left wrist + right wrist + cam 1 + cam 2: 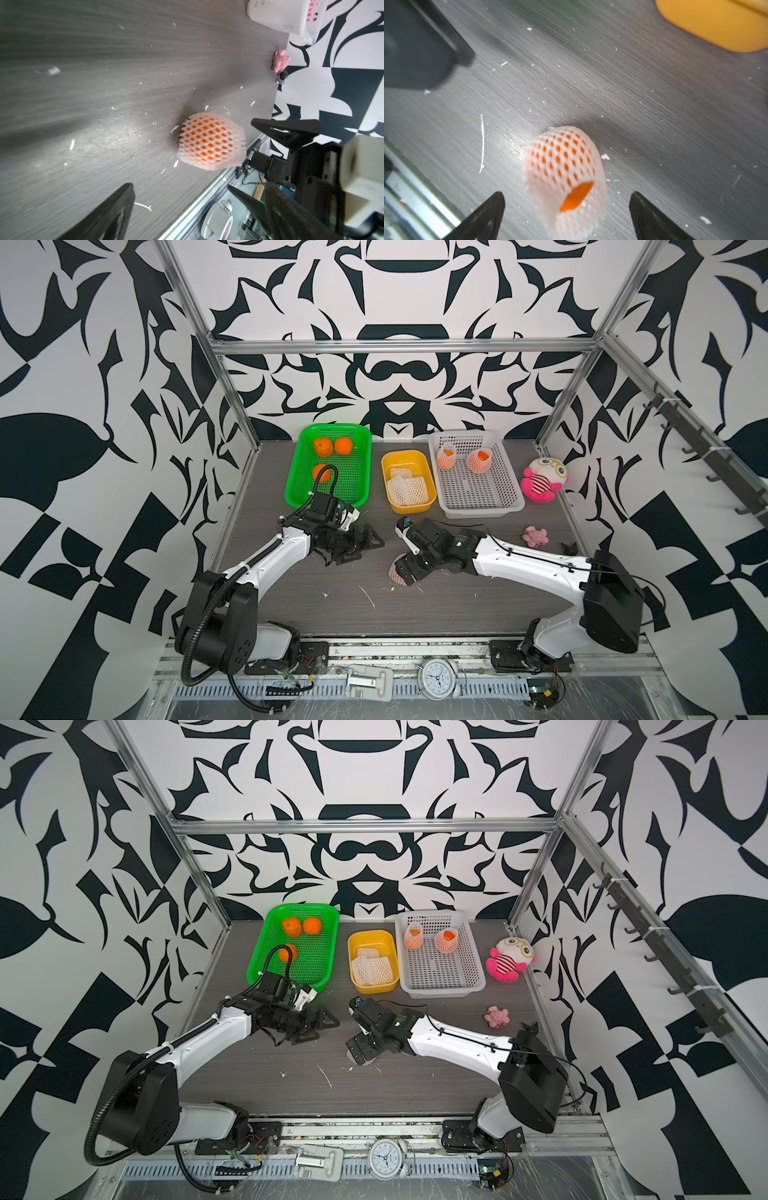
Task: Remove foam nets from oranges
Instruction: Place the orange at the center of the board, then remove the foam net from the orange.
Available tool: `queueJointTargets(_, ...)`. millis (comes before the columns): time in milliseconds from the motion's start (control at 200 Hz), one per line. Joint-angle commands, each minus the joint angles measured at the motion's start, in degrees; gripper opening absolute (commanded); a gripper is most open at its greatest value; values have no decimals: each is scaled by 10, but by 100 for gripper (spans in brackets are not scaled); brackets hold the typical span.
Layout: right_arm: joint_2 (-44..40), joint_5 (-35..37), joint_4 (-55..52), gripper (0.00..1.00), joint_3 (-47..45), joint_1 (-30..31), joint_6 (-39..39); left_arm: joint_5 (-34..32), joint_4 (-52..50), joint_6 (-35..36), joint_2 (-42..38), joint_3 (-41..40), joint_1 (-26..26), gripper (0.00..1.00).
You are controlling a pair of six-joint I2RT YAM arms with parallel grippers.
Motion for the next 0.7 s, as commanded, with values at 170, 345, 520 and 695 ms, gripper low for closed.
queueJointTargets(170,-120,-4,162,99,-135,2,7,166,110,-73,-44,-72,0,100)
queueJointTargets(345,-132,-17,226,99,-192,-1,38,173,162,-114,-48,-124,-3,99)
queueJointTargets(520,-116,-25,271,99,-215,-12,55,159,191,-130,-48,-146,-16,99)
queueJointTargets(695,-93,-54,303,99,-216,-31,57,157,205,-129,-28,-145,-20,99)
